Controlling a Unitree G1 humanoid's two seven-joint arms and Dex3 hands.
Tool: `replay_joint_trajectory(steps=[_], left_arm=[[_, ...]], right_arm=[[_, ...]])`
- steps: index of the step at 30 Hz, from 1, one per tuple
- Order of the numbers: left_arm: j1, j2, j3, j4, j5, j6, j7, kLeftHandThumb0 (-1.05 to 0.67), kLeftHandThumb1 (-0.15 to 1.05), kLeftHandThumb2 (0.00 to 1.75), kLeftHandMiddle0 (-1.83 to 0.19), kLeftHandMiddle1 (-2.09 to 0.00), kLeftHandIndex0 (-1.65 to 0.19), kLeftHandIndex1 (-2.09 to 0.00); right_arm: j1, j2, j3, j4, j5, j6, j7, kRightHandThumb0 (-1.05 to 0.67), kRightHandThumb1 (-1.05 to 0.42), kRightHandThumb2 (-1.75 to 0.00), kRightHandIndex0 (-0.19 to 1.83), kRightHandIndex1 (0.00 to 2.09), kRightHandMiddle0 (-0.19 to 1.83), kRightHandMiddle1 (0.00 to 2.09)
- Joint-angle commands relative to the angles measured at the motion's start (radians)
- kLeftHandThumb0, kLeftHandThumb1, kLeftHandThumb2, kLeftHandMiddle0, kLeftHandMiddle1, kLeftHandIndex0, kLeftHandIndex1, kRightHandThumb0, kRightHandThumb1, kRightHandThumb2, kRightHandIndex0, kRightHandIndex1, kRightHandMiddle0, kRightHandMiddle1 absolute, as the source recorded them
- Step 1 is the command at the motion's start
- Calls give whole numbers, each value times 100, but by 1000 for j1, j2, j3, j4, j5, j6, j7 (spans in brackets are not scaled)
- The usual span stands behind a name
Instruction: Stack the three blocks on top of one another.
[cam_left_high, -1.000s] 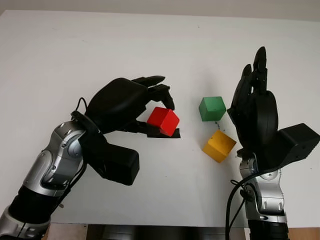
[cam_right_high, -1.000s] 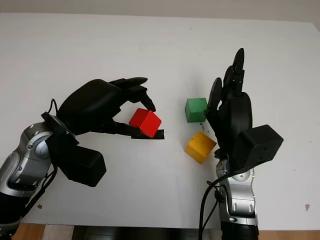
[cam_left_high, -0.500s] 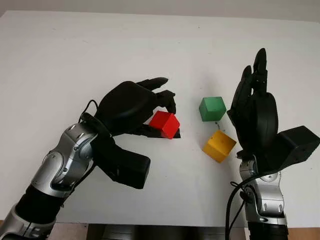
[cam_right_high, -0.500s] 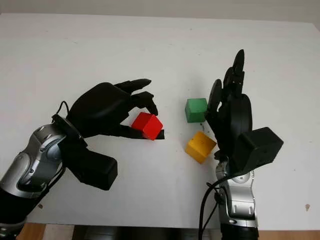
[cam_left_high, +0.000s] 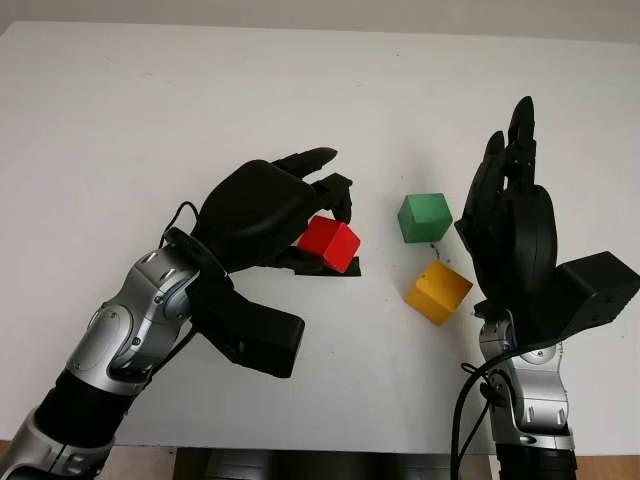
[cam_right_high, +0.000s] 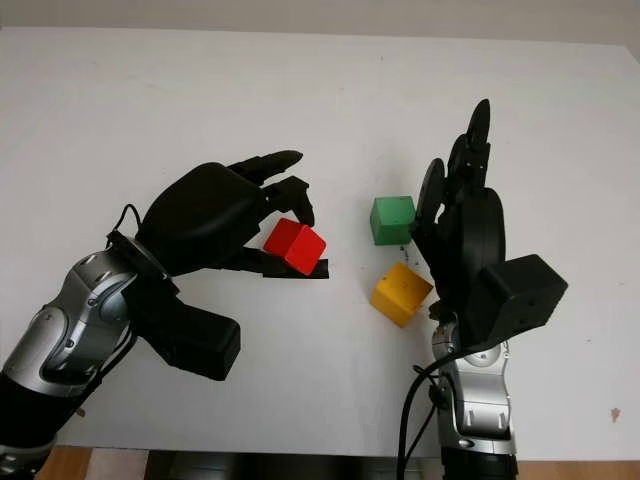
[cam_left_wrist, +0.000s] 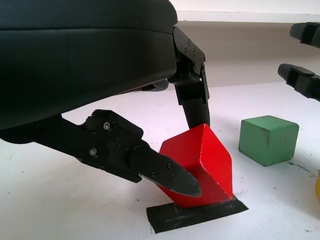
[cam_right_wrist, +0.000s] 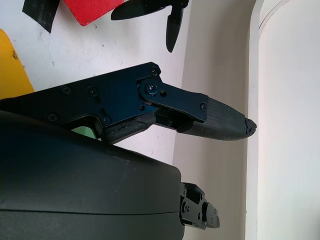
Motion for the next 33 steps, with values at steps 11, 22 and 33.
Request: replay_joint_trajectory(steps=[11, 22, 33], left_arm=[[2, 6, -5, -6, -1, -32, 0, -53, 105, 10, -7, -4, -26, -26], [-2, 13, 4, -18, -30, -23, -54, -55, 105, 10, -1, -3, -20, -16], [-5, -140, 215, 155, -633, -81, 10, -67, 105, 30, 8, -3, 4, -2]], right_arm=[[10, 8, 4, -19, -3, -11, -15, -70, -105, -72, -19, 0, -19, 0], [9, 11, 1, -9, 3, -25, -18, -70, -105, -71, -19, 0, -19, 0], [8, 10, -4, -17, 6, -15, -18, -73, -105, -69, -19, 0, -19, 0]])
